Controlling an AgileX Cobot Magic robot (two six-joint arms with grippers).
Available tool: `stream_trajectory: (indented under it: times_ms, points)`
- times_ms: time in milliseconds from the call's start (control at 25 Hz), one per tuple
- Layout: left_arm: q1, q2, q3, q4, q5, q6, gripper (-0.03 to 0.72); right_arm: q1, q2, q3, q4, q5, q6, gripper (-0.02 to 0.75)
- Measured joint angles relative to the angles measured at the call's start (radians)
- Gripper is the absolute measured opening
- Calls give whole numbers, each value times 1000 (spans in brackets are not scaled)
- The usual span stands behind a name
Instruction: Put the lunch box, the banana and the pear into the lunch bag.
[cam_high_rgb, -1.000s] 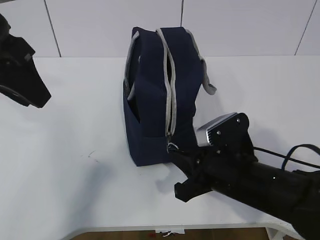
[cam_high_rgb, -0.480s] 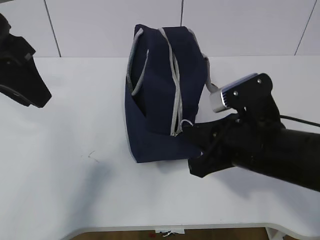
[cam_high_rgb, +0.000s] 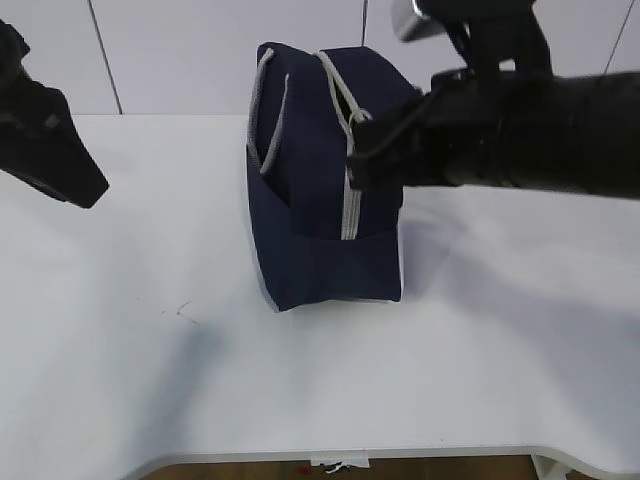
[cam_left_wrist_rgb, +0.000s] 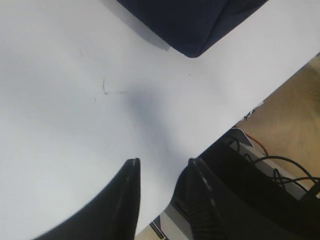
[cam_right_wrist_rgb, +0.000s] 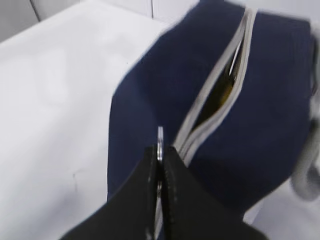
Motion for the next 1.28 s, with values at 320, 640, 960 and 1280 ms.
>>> stream_trajectory:
  times_ms: [320, 640, 960, 1280]
  points:
    - [0, 87, 6, -4, -140, 63, 244, 0, 100, -251, 67, 190, 0, -10]
    - [-1, 133, 8, -167, -230, 193, 246, 12, 234, -501, 194, 369, 0, -10]
    - [-1, 144, 8, -282, -333, 279, 343, 12, 261, -563, 248, 412, 0, -10]
    - [-9, 216, 8, -434, -418, 434, 350, 12, 261, -563, 281, 416, 2, -10]
